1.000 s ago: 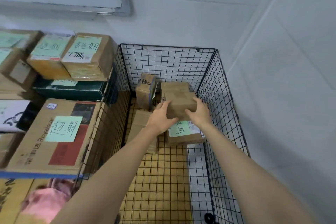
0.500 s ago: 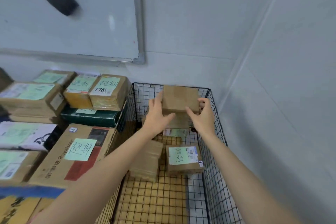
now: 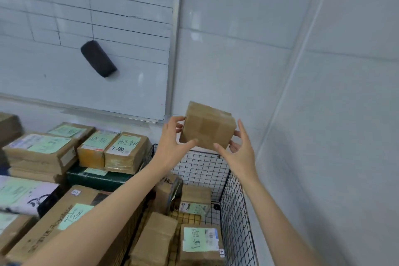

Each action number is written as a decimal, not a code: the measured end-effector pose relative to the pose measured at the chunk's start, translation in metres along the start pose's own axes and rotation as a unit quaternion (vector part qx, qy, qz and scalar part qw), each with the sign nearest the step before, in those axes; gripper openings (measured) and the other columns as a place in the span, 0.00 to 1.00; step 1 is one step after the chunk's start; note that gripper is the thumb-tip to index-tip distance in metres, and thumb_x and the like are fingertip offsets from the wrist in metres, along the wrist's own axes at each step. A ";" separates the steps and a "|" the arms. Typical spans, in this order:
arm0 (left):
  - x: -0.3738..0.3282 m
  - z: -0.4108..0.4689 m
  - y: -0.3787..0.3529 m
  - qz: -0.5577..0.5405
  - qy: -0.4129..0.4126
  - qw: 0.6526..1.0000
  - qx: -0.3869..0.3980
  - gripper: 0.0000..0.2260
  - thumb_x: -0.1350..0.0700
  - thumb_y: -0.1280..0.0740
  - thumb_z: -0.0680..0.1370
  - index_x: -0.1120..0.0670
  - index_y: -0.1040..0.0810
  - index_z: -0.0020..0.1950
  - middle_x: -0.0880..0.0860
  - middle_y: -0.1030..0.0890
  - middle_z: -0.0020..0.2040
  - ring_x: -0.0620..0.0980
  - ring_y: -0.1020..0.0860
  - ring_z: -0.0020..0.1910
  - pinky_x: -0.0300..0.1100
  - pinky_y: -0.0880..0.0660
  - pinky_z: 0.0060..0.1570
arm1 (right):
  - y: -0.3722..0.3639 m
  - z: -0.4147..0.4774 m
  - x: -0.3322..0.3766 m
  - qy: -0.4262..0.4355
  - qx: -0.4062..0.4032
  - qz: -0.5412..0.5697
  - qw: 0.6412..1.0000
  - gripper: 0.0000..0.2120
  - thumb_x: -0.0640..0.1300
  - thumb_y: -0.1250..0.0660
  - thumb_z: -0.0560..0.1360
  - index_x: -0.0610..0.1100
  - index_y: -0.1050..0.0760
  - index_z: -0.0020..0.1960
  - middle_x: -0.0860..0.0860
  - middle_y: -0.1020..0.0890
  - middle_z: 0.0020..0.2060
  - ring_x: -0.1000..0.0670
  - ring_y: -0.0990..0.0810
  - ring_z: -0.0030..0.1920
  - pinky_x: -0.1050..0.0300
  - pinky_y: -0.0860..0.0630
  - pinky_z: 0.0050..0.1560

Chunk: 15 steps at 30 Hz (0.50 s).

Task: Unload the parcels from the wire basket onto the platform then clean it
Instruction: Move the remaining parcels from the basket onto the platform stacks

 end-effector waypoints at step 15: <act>-0.050 0.004 0.025 -0.060 -0.023 0.997 -0.047 0.29 0.50 0.25 0.73 0.45 0.34 0.69 0.41 0.26 0.63 0.37 0.30 0.64 0.31 0.35 0.55 | 0.002 0.001 0.065 0.065 -0.013 0.140 0.988 0.24 0.52 0.27 0.71 0.50 0.30 0.63 0.61 0.23 0.59 0.63 0.24 0.61 0.64 0.27 0.64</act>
Point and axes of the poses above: each hand's wrist, its own z-axis towards the middle knuckle, its own y-axis out of the back of the hand, x = y × z, the point moved 1 cm from there along z, towards the middle knuckle
